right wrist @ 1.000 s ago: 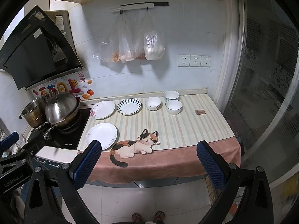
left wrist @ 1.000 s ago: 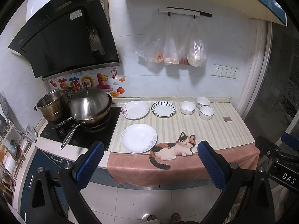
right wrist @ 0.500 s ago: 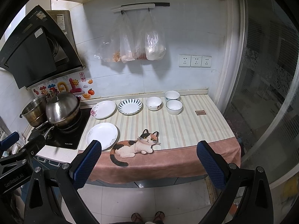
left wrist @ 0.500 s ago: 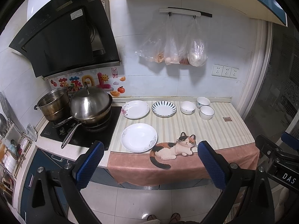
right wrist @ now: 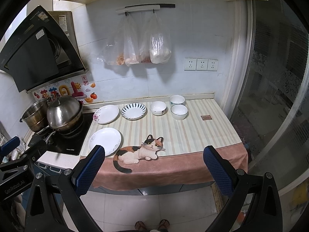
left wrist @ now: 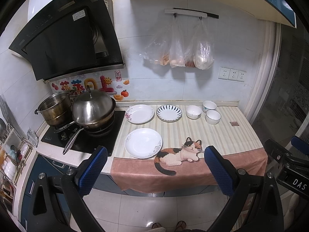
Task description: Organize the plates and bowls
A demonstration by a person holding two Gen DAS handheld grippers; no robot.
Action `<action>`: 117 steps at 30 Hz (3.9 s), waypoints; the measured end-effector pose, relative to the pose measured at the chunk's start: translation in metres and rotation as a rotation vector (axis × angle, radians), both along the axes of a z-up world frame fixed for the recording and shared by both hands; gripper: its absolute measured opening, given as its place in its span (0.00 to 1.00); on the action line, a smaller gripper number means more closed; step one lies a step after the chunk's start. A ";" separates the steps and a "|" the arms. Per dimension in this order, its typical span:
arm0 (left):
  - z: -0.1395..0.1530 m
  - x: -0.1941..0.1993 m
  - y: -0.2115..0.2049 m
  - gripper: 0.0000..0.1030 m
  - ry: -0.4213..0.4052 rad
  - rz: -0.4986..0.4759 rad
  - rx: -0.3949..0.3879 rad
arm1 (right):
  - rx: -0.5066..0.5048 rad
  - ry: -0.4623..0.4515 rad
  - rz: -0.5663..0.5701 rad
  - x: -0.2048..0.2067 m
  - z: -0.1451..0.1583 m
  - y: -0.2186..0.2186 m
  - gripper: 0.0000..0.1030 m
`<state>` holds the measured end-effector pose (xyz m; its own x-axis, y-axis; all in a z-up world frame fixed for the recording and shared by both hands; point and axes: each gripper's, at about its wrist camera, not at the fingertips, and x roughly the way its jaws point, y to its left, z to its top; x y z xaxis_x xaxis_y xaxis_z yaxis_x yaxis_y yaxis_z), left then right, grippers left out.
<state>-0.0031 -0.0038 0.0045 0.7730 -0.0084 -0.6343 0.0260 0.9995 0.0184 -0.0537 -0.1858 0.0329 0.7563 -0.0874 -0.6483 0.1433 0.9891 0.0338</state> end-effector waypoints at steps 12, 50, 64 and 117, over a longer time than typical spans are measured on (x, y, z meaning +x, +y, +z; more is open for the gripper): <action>-0.001 0.000 0.001 1.00 -0.003 0.000 0.001 | 0.001 -0.002 0.002 0.001 0.003 0.001 1.00; -0.174 0.194 0.109 1.00 0.252 0.244 0.042 | 0.145 0.264 0.178 0.224 -0.183 0.063 1.00; -0.362 0.348 0.158 0.88 0.650 0.334 -0.065 | 0.263 0.670 0.424 0.472 -0.406 0.100 0.88; -0.392 0.398 -0.027 0.41 0.806 -0.011 -0.070 | 0.417 0.830 0.287 0.489 -0.448 -0.087 0.17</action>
<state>0.3953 -0.0307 -0.3879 0.0776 -0.0738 -0.9943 0.0141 0.9972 -0.0729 0.4355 -0.2729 -0.4155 0.0008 0.3869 -0.9221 0.0348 0.9216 0.3866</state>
